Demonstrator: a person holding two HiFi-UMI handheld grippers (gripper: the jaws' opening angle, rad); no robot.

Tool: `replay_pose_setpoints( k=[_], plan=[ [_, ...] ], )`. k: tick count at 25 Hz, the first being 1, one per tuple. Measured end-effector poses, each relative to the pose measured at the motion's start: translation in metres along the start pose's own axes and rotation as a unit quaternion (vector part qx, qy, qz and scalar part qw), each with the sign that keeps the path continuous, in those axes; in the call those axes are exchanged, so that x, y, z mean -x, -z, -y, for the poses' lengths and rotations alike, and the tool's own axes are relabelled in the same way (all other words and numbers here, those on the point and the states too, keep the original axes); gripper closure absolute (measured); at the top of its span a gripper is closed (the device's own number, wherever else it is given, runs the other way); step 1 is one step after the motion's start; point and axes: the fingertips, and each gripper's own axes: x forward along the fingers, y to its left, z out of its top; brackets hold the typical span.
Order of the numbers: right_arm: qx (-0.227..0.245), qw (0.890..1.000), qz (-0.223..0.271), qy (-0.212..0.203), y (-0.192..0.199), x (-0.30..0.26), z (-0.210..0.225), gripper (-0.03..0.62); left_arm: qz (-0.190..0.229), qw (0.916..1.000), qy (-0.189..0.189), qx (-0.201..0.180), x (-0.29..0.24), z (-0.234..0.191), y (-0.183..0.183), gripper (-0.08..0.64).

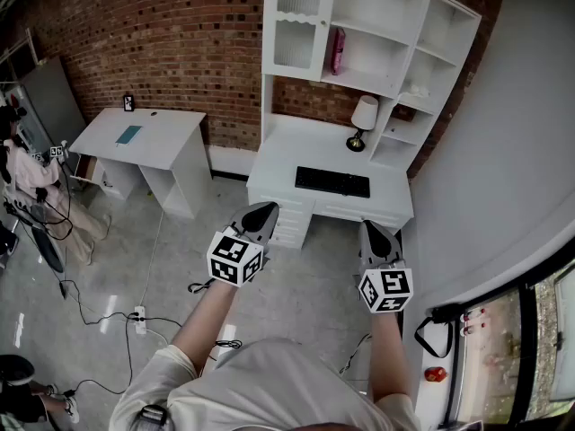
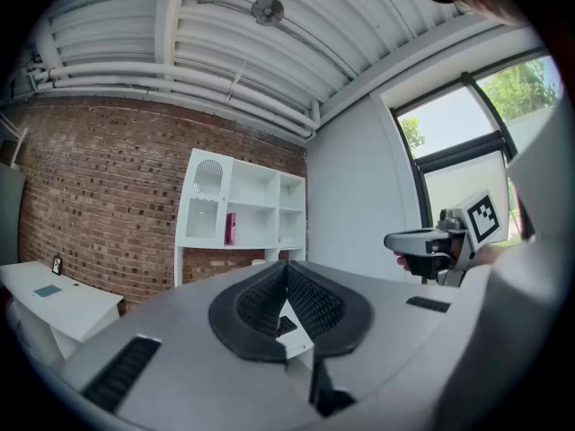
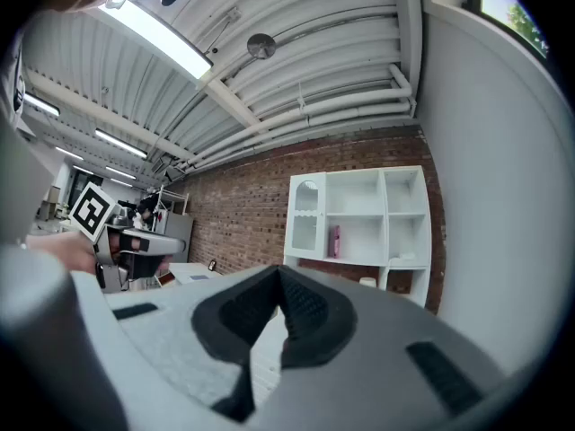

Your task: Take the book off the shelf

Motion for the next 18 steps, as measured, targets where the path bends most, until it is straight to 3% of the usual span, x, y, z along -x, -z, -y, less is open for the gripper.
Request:
replay_pose_setpoints(
  k=[18],
  plan=[
    [-0.017, 1.000, -0.002, -0.004, 0.0064, -0.0023, 0.0052, 0.589, -0.009, 0.9999, -0.003, 0.005, -0.0050, 0.0040, 0.0082, 0.565]
  ],
)
